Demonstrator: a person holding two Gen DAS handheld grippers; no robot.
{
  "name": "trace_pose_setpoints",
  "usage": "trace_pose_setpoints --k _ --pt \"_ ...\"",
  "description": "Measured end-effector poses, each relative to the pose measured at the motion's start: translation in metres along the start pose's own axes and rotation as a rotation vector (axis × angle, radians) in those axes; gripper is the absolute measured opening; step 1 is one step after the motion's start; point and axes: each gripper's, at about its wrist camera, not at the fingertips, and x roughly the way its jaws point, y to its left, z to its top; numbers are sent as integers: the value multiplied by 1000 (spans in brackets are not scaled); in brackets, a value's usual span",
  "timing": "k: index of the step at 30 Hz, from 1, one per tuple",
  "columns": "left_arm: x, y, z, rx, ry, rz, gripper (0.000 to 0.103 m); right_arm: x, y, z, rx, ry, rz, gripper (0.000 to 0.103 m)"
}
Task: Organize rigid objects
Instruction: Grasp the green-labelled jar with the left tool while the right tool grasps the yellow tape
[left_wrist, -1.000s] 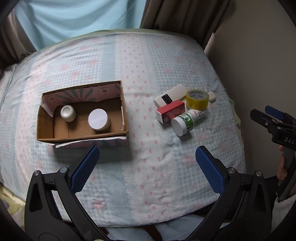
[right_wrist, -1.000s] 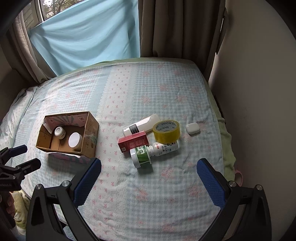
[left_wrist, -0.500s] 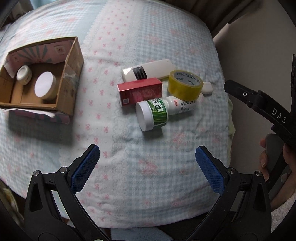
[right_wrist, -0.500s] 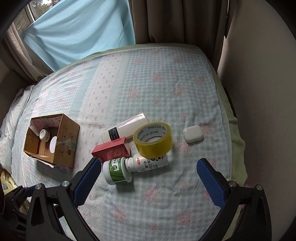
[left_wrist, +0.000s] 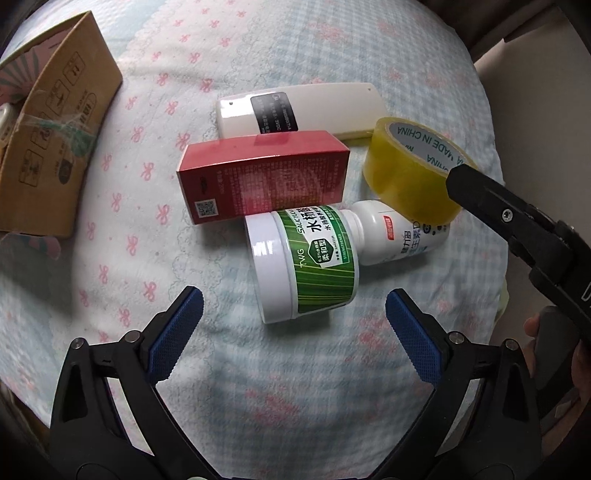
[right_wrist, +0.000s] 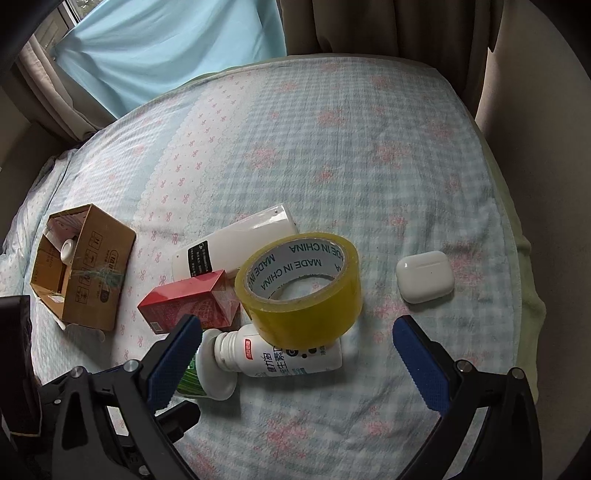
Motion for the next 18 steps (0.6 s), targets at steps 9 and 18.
trace_pose_setpoints --k 9,18 --pt "28 -3 7 -12 37 22 87 41 -13 3 44 29 48 103" --pt "32 -8 11 1 47 26 64 59 -1 8 -3 34 34 103"
